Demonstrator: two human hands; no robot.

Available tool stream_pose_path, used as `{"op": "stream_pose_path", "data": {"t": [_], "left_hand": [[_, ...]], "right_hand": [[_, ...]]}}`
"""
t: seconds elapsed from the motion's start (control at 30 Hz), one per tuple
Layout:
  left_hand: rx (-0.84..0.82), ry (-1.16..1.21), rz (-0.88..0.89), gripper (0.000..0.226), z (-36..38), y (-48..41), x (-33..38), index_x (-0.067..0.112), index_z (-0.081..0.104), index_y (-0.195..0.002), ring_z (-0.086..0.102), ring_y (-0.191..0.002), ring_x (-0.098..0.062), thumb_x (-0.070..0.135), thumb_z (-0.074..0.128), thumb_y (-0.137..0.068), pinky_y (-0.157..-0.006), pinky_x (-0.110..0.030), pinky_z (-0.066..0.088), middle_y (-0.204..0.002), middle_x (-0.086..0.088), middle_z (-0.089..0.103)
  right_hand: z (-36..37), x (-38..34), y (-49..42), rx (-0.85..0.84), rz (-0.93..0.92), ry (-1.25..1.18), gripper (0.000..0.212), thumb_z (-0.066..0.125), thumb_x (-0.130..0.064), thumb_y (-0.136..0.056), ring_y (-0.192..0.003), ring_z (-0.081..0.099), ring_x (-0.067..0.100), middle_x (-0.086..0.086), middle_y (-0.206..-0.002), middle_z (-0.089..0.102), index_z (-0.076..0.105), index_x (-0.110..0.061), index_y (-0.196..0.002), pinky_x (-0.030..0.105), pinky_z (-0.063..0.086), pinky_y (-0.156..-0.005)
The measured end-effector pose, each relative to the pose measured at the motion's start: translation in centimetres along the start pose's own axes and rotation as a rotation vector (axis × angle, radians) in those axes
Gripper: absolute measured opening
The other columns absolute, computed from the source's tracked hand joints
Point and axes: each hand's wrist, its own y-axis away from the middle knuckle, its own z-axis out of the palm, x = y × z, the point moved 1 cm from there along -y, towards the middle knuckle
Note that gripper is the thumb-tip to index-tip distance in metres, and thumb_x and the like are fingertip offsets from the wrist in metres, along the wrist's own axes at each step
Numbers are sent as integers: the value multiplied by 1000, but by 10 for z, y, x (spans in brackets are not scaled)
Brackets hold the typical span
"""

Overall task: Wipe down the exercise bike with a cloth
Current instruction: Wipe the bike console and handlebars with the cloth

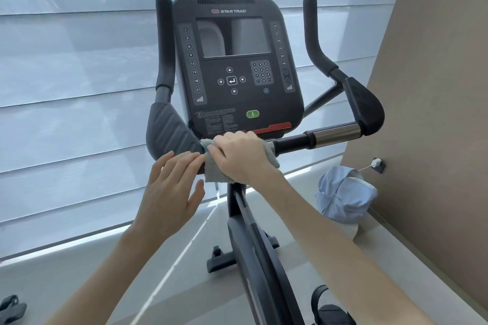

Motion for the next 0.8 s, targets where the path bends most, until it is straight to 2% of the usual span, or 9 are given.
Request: {"op": "stream_pose_path", "data": {"t": [0.1,0.23,0.3,0.57,0.8], "left_hand": [[4,4,5,38,1,1,0,1,60,-121,51,-115,-23,22,46,-92,-106,-46,36,-121,-12,62],[-7,-4,4,39,3,2,-1,1,59,-122,52,-116,-24,23,45,-93,-107,-46,35,-123,-12,62],[-8,-9,-6,40,3,2,0,0,60,-121,53,-115,-25,22,45,-92,-107,-46,35,-122,-13,62],[1,-10,-13,40,3,3,1,0,60,-122,53,-115,-25,22,45,-92,-106,-47,36,-123,-12,62],[-29,7,14,42,4,5,-5,2,57,-126,48,-121,-23,23,44,-92,-108,-46,33,-127,-12,59]], "right_hand": [[5,-8,11,169,-55,-49,29,47,-31,-93,-72,59,25,6,-78,67,67,-11,-84,39,46,-70],[9,11,32,251,-186,-4,32,47,-31,-95,-105,60,26,7,-110,67,66,-13,-114,43,42,-97],[11,30,44,282,-219,69,34,45,-30,-96,-113,57,28,9,-119,64,62,-12,-121,46,39,-103],[11,104,66,360,-131,64,37,39,-26,-101,-121,47,32,15,-124,59,57,-5,-125,49,35,-106],[-13,94,69,277,-8,2,36,45,-23,-96,-119,51,33,16,-124,59,59,-2,-122,46,36,-106]]}}
